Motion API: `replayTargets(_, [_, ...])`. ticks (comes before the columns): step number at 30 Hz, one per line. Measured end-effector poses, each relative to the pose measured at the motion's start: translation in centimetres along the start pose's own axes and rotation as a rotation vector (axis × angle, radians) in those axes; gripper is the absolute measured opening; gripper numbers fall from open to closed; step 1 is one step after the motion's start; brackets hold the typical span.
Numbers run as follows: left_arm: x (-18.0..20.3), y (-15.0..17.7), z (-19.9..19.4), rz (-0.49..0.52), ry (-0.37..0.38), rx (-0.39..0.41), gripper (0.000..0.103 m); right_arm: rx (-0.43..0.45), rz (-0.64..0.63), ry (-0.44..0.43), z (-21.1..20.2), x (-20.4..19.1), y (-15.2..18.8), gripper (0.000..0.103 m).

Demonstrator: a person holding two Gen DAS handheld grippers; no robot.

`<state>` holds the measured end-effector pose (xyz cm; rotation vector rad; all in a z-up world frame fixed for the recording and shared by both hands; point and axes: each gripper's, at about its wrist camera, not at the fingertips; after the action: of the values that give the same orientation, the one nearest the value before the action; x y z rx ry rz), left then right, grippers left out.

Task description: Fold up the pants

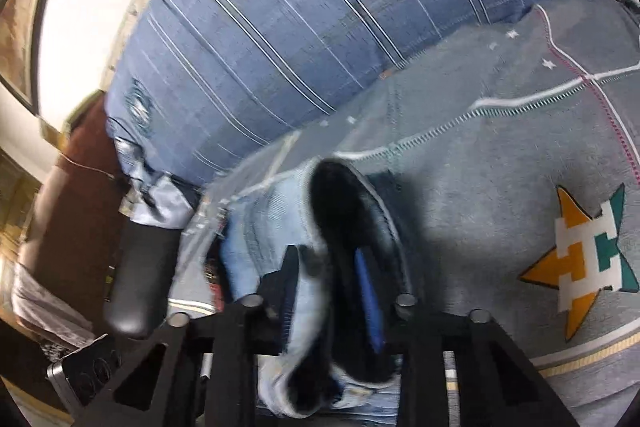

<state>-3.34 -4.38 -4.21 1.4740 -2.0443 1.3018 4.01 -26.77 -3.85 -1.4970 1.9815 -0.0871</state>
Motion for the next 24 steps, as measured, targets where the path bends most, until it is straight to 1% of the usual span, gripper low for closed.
replayTargets(2, [0.2,0.2,0.4,0.016,-0.007,-0.019,0.052,-0.044,-0.006,0.047,1.1,0.1,0.1,0.023])
replayTargets(3, [0.4,0.3,0.8,0.024,-0.011,-0.034,0.052,-0.076,-0.015,0.082,1.9,0.1,0.1,0.023])
replayTargets(4, [0.6,0.5,1.1,0.033,-0.013,-0.050,0.052,-0.128,-0.024,0.134,3.0,0.2,0.3,0.023])
replayTargets(6, [1.2,0.9,1.4,0.064,-0.031,-0.069,0.052,-0.192,-0.007,0.170,4.4,0.7,0.8,0.023])
replayTargets(7, [1.3,0.9,1.4,0.075,-0.029,-0.066,0.052,-0.181,0.011,0.158,4.1,0.9,0.8,0.023])
replayTargets(8, [1.4,0.8,1.0,0.074,0.004,-0.066,0.052,-0.165,0.015,0.147,3.6,0.9,0.6,0.023])
replayTargets(10, [1.6,0.2,-0.1,0.037,0.111,-0.061,0.052,-0.092,0.010,0.108,1.9,0.7,0.1,0.023])
replayTargets(11, [1.5,-0.2,-1.0,0.019,0.166,-0.040,0.052,-0.060,0.011,0.075,0.9,0.7,-0.1,0.023])
replayTargets(12, [1.3,-0.6,-1.9,0.012,0.189,-0.016,0.052,-0.021,0.021,0.025,-0.2,0.8,-0.3,0.024])
replayTargets(13, [1.0,-1.1,-2.9,0.005,0.194,0.019,0.052,-0.004,0.028,0.004,-0.6,0.9,-0.4,0.026])
replayTargets(14, [0.4,-1.7,-4.1,-0.009,0.181,0.064,0.052,0.027,0.040,-0.027,-1.3,1.1,-0.6,0.036])
replayTargets(15, [-0.4,-2.2,-5.0,-0.036,0.170,0.102,0.052,0.050,0.050,-0.038,-1.7,1.3,-0.8,0.053])
replayTargets(16, [-1.4,-2.7,-5.9,-0.077,0.168,0.138,0.057,0.076,0.060,-0.048,-2.1,1.7,-0.8,0.058])
replayTargets(17, [-2.9,-3.5,-6.6,-0.145,0.159,0.169,0.061,0.100,0.069,-0.058,-2.5,1.4,-1.0,0.064])
replayTargets(18, [-4.1,-4.2,-6.8,-0.196,0.127,0.177,0.064,0.108,0.068,-0.053,-2.6,1.3,-1.4,0.069])
replayTargets(19, [-5.6,-5.5,-6.8,-0.256,0.048,0.160,0.064,0.101,0.049,-0.034,-2.3,1.2,-1.8,0.070])
replayTargets(20, [-6.5,-6.0,-6.9,-0.286,-0.006,0.135,0.064,0.092,0.030,-0.020,-1.9,1.0,-2.0,0.071])
replayTargets(21, [-7.5,-6.9,-6.8,-0.305,-0.043,0.103,0.064,0.056,-0.021,0.014,-0.9,0.6,-2.7,0.071])
replayTargets(22, [-8.6,-7.4,-6.8,-0.307,-0.052,0.076,0.064,0.017,-0.052,0.036,0.3,0.0,-3.2,0.071])
replayTargets(23, [-9.5,-7.8,-6.5,-0.319,-0.052,0.050,0.064,-0.007,-0.057,0.043,1.0,-0.4,-3.7,0.071])
replayTargets(24, [-10.3,-7.7,-6.3,-0.340,-0.038,0.044,0.064,-0.043,-0.048,0.032,1.8,0.0,-3.7,0.071])
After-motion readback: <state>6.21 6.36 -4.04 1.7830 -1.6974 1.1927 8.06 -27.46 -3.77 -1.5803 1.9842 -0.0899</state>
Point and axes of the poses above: each gripper's, at about its wrist camera, not at the fingertips, and z roughly the way its jaws point, x to its right, y to its underside, and after that the axes turned 12 degrees about y, right-handed
